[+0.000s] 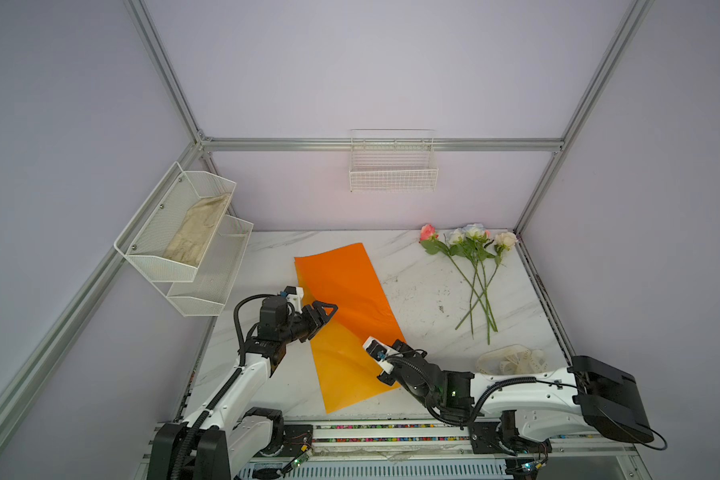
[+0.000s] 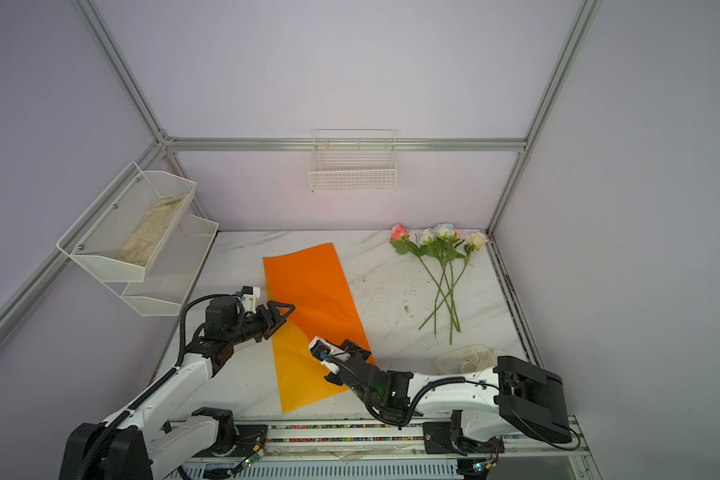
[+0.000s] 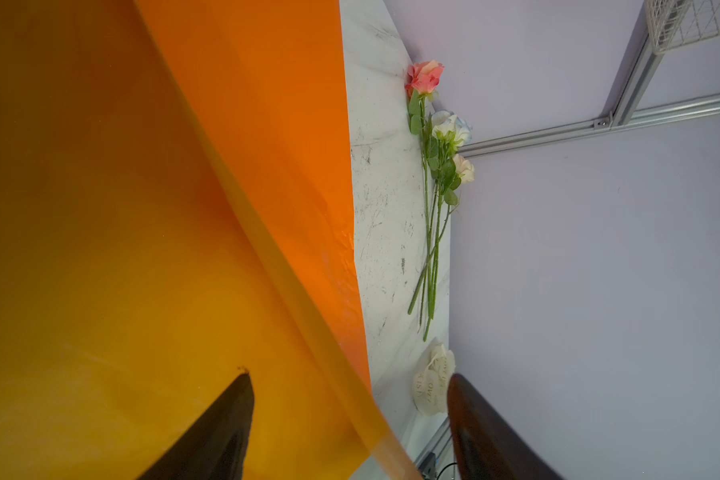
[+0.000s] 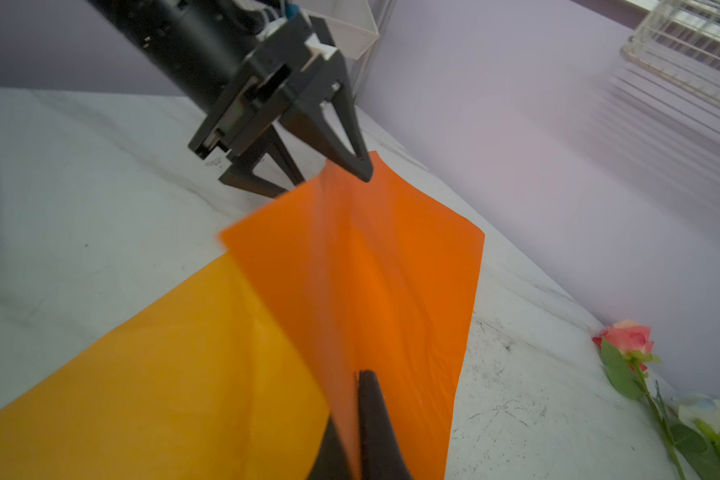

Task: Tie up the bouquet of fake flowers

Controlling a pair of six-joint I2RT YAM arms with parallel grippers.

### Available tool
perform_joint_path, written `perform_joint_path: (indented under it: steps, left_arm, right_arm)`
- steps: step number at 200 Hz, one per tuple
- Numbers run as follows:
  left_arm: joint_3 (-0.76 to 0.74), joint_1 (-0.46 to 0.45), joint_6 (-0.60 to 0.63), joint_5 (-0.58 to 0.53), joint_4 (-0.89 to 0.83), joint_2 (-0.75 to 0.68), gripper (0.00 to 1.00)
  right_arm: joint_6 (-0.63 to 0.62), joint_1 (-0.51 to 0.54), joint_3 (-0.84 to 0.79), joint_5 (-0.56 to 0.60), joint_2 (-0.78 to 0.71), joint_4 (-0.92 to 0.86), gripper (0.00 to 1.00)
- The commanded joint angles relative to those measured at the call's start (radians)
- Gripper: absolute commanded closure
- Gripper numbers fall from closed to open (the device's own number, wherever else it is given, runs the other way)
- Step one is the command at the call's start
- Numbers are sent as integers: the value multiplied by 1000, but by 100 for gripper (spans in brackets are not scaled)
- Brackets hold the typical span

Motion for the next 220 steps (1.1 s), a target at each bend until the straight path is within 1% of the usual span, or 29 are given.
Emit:
perform_joint_path:
  steps: [1,12,30,35,44,63,76,85,87,92,100,106,119,137,158,164,187,193,200,210,214,220]
  left_arm:
    - [136,-45,127,-86,-97,-41,24]
    - [147,-71,149,-119,-109,-45,24]
    - [136,-114,159,-178,-109,-44,26]
    - [135,-127,166,-194,-109,-40,30]
    - [130,-151,186,-208,-96,-26,39]
    - [141,-199,226,-197,-71,40,52]
    - [160,-232,246,-194,-64,97,57]
    - [171,-254,250,-199,-58,129,57]
    - [173,-257,250,-202,-58,136,57]
    - [176,-271,248,-213,-53,146,52]
    - [174,-291,240,-242,-41,154,37]
    - [172,-301,228,-264,-35,151,28]
    - [167,-311,211,-297,-25,127,24]
    - [162,-311,191,-355,-44,67,12]
    - [145,-311,167,-426,-59,-27,5]
    - [135,-311,155,-445,-57,-55,0]
    - [82,-313,143,-477,-14,-155,0]
    - [63,-315,165,-467,16,-185,4]
    - [34,-324,195,-456,66,-220,10]
    - [-18,-343,248,-428,159,-264,24]
    - [-35,-350,279,-414,192,-273,30]
    - [-55,-357,314,-398,217,-279,35]
  right_arm:
    - [187,-89,-45,-61,-91,116,100]
    - [257,-144,-74,-114,-135,157,100]
    - [357,-214,-105,-132,-191,182,100]
    - [373,-225,-109,-134,-197,182,100]
    - [403,-249,-118,-141,-213,182,100]
    - [496,-299,-134,-151,-231,182,100]
    - [545,-336,-149,-167,-240,192,100]
    - [567,-354,-153,-168,-241,195,100]
    - [571,-358,-154,-168,-241,195,100]
    - [578,-364,-153,-169,-241,195,100]
    - [579,-373,-153,-176,-238,193,100]
    - [572,-375,-151,-179,-238,193,100]
    - [553,-378,-153,-176,-237,191,100]
    - [519,-379,-159,-174,-235,189,100]
    - [502,-380,-163,-180,-218,189,100]
    - [500,-379,-161,-188,-212,189,100]
    - [527,-381,-152,-198,-186,190,100]
    - [541,-382,-150,-196,-182,191,100]
    - [589,-391,-146,-197,-178,190,100]
    - [643,-414,-141,-229,-175,191,100]
    - [682,-429,-138,-253,-173,191,100]
    - [719,-449,-132,-288,-169,191,100]
